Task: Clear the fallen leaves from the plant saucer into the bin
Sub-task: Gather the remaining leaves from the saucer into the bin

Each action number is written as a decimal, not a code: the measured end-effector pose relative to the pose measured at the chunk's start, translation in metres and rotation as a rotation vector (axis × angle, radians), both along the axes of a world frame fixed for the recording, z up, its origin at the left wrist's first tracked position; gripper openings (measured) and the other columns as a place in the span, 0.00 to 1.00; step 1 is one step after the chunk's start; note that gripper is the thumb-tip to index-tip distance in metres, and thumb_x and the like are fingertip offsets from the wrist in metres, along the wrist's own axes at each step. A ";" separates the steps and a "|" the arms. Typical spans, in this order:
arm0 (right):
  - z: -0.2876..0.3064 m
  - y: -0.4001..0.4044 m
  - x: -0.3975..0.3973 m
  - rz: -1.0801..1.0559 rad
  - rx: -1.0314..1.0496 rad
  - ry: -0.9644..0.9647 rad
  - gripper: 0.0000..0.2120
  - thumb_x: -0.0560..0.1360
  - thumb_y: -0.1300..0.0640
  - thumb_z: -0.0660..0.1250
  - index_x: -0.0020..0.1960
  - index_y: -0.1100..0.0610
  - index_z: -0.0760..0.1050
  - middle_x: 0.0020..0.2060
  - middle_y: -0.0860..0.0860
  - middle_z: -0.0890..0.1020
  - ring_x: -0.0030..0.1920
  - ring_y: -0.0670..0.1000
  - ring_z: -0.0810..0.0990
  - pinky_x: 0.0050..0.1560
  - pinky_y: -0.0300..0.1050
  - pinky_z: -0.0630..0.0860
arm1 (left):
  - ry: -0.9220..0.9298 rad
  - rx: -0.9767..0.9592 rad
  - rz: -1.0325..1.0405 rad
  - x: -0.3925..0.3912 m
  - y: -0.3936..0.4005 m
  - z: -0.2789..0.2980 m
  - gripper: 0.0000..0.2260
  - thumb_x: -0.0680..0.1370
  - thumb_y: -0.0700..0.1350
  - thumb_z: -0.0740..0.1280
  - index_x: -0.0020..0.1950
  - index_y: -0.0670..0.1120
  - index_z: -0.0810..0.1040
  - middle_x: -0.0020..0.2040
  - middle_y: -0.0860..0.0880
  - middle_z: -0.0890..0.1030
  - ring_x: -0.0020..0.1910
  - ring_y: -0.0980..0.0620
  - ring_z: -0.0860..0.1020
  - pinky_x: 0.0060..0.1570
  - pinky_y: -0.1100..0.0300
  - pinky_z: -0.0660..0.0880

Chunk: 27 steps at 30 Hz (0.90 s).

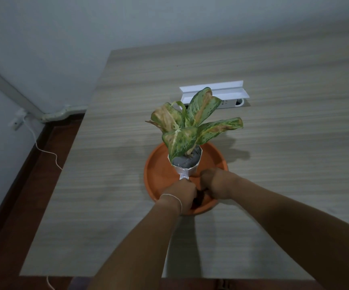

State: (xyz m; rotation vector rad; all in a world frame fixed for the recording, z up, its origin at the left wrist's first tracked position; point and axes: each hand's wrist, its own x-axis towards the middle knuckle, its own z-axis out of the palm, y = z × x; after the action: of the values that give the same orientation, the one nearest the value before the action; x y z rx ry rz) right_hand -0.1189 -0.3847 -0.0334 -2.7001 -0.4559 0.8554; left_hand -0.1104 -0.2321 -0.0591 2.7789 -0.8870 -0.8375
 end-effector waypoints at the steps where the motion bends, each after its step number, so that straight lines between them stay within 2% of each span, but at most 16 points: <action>1: 0.000 0.001 0.000 0.028 -0.015 -0.006 0.29 0.71 0.49 0.52 0.66 0.58 0.75 0.64 0.59 0.78 0.65 0.57 0.76 0.60 0.44 0.71 | -0.016 -0.016 -0.002 0.000 0.001 -0.001 0.09 0.72 0.45 0.65 0.45 0.47 0.84 0.45 0.43 0.84 0.44 0.39 0.81 0.43 0.50 0.80; 3: -0.003 0.001 0.000 0.036 -0.078 -0.007 0.25 0.70 0.51 0.57 0.61 0.60 0.79 0.60 0.60 0.80 0.61 0.59 0.78 0.53 0.44 0.71 | -0.017 -0.045 0.007 0.000 0.002 -0.002 0.10 0.72 0.44 0.65 0.47 0.48 0.85 0.46 0.43 0.84 0.45 0.40 0.81 0.45 0.51 0.80; 4: -0.005 0.001 0.000 0.039 -0.103 -0.017 0.18 0.72 0.54 0.61 0.56 0.61 0.81 0.57 0.61 0.81 0.59 0.60 0.79 0.51 0.44 0.72 | -0.007 -0.056 0.020 0.000 0.004 -0.003 0.11 0.72 0.44 0.65 0.48 0.49 0.85 0.47 0.43 0.84 0.46 0.41 0.81 0.45 0.51 0.80; 6: -0.013 -0.002 0.000 0.043 -0.096 -0.083 0.09 0.73 0.62 0.66 0.50 0.62 0.83 0.53 0.61 0.83 0.55 0.61 0.80 0.52 0.46 0.75 | 0.009 -0.086 0.065 -0.001 0.006 -0.005 0.11 0.73 0.44 0.64 0.49 0.49 0.85 0.47 0.43 0.85 0.47 0.41 0.81 0.47 0.51 0.80; 8: -0.019 -0.005 0.002 0.024 -0.046 -0.112 0.09 0.72 0.62 0.67 0.48 0.62 0.84 0.50 0.60 0.84 0.53 0.60 0.81 0.52 0.46 0.77 | 0.022 -0.133 0.171 -0.001 0.009 -0.008 0.11 0.73 0.42 0.64 0.49 0.47 0.86 0.48 0.43 0.85 0.49 0.41 0.81 0.50 0.53 0.79; 10: -0.021 -0.007 0.003 -0.028 0.004 -0.161 0.08 0.71 0.61 0.68 0.45 0.61 0.85 0.46 0.58 0.86 0.49 0.58 0.82 0.48 0.44 0.76 | 0.054 -0.206 0.316 0.001 0.013 -0.007 0.09 0.72 0.41 0.66 0.46 0.46 0.86 0.48 0.45 0.86 0.50 0.44 0.82 0.51 0.54 0.79; 13: -0.019 -0.018 0.007 -0.261 0.173 -0.240 0.04 0.67 0.63 0.70 0.37 0.60 0.84 0.37 0.55 0.87 0.34 0.50 0.79 0.33 0.30 0.66 | 0.214 -0.383 0.631 0.009 0.021 -0.002 0.05 0.70 0.36 0.70 0.38 0.43 0.86 0.40 0.44 0.86 0.40 0.43 0.85 0.47 0.50 0.83; 15: -0.017 -0.023 0.009 -0.393 0.226 -0.219 0.04 0.66 0.62 0.71 0.36 0.59 0.85 0.34 0.54 0.86 0.31 0.47 0.77 0.27 0.29 0.64 | 0.290 -0.452 0.779 0.011 0.028 0.002 0.08 0.71 0.32 0.71 0.33 0.42 0.83 0.33 0.44 0.83 0.34 0.42 0.84 0.43 0.46 0.84; 17: -0.016 -0.022 0.008 -0.446 0.228 -0.197 0.05 0.66 0.62 0.70 0.37 0.61 0.84 0.33 0.56 0.85 0.31 0.50 0.79 0.28 0.35 0.67 | 0.328 -0.470 0.835 0.012 0.034 0.005 0.10 0.70 0.31 0.71 0.32 0.42 0.81 0.31 0.45 0.81 0.30 0.45 0.81 0.42 0.45 0.84; 19: -0.015 -0.012 0.005 -0.408 0.176 -0.186 0.07 0.69 0.62 0.67 0.37 0.63 0.83 0.33 0.55 0.85 0.35 0.53 0.81 0.31 0.39 0.69 | 0.335 -0.485 0.859 0.011 0.036 0.006 0.09 0.70 0.30 0.72 0.33 0.42 0.81 0.32 0.43 0.81 0.28 0.47 0.80 0.40 0.47 0.84; 21: -0.016 0.000 0.001 -0.323 0.092 -0.168 0.09 0.72 0.61 0.65 0.40 0.62 0.83 0.39 0.56 0.85 0.42 0.54 0.83 0.38 0.39 0.69 | 0.326 -0.488 0.871 0.010 0.035 0.004 0.08 0.70 0.31 0.71 0.33 0.41 0.81 0.33 0.42 0.81 0.27 0.47 0.80 0.39 0.49 0.84; 24: -0.018 0.010 -0.001 -0.285 0.005 -0.169 0.12 0.75 0.57 0.63 0.45 0.61 0.83 0.47 0.58 0.86 0.50 0.58 0.83 0.49 0.45 0.77 | 0.280 -0.451 0.816 0.009 0.031 -0.002 0.08 0.71 0.33 0.71 0.33 0.42 0.82 0.36 0.42 0.84 0.33 0.40 0.84 0.42 0.47 0.84; 27: -0.013 0.012 0.001 -0.230 -0.037 -0.143 0.12 0.73 0.53 0.65 0.44 0.59 0.83 0.46 0.56 0.86 0.50 0.58 0.83 0.51 0.45 0.77 | 0.174 -0.328 0.609 0.006 0.027 -0.005 0.06 0.72 0.38 0.69 0.40 0.43 0.87 0.43 0.44 0.87 0.42 0.41 0.85 0.48 0.50 0.83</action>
State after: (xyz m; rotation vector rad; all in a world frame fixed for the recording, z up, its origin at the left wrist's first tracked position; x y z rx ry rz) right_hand -0.1174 -0.3730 -0.0469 -2.7888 -0.1547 0.6172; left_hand -0.1046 -0.2052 -0.0643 2.4157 -0.1076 -0.7247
